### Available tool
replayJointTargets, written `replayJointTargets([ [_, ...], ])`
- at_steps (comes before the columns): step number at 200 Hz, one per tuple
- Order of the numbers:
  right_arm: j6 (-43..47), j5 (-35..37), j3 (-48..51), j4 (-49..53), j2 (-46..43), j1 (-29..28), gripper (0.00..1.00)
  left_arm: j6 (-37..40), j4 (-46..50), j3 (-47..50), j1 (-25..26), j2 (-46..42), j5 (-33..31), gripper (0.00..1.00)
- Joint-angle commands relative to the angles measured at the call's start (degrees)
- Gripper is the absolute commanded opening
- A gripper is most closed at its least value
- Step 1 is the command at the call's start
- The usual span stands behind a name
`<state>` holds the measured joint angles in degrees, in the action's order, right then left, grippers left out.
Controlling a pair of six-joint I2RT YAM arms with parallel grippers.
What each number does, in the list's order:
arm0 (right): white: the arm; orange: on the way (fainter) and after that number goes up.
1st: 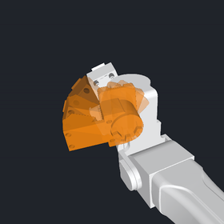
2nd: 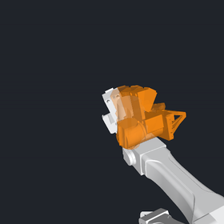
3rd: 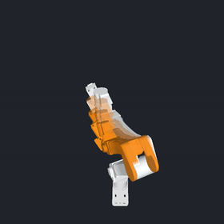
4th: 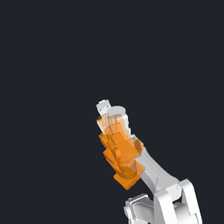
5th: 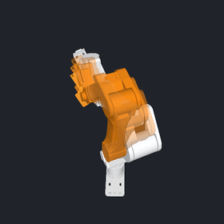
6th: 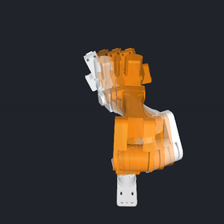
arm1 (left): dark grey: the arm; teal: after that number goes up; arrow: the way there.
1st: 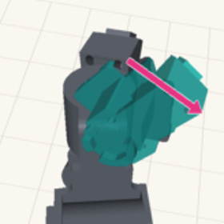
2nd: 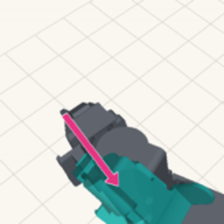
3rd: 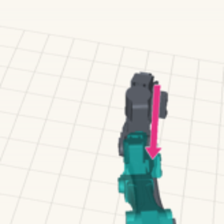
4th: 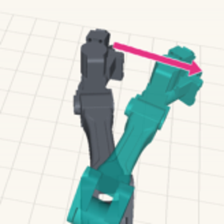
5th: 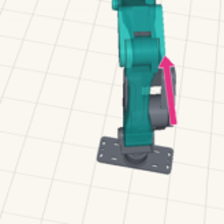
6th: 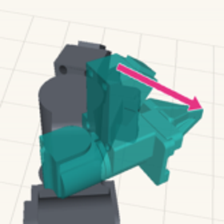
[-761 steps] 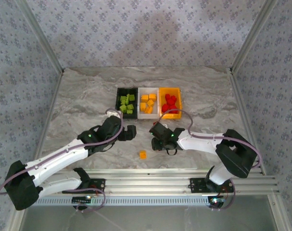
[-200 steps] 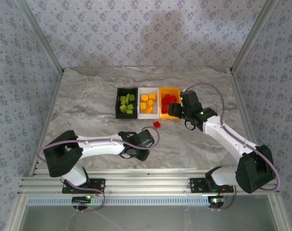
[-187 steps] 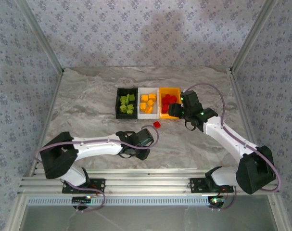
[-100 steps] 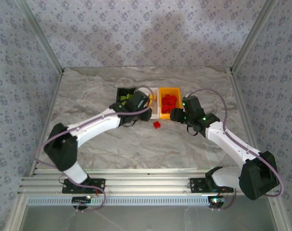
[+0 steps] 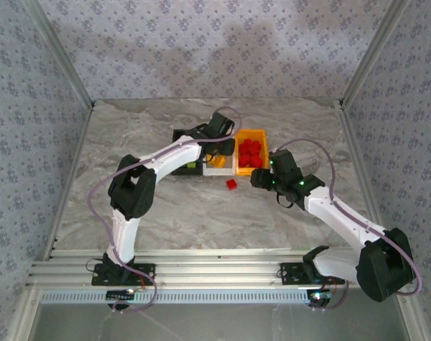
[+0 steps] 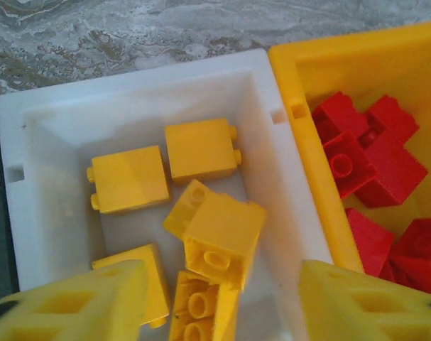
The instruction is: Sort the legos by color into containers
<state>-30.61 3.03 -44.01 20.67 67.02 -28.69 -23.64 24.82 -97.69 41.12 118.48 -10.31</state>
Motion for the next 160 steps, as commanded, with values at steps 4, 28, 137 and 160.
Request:
replayJointTargets([
  [4, 0.56, -1.84, 1.46, -1.03, -0.85, -1.21, 0.69, -0.05, 1.29, -3.28, -0.34, -1.15, 0.99, 0.69],
  [28, 1.59, -2.75, 2.08, -2.7, -0.51, -2.75, 0.7, -1.17, 0.39, -1.66, 0.08, -4.3, 2.97, 0.79],
  [137, 7.32, -0.7, -8.37, -8.78, 24.17, -10.82, 0.7, -10.55, -7.47, 45.0, 9.58, -49.13, -4.47, 0.99],
  [160, 7.94, -0.14, -11.93, -8.29, 29.8, -10.87, 0.69, -15.6, -4.78, 54.35, 9.68, -59.07, -6.38, 0.99],
])
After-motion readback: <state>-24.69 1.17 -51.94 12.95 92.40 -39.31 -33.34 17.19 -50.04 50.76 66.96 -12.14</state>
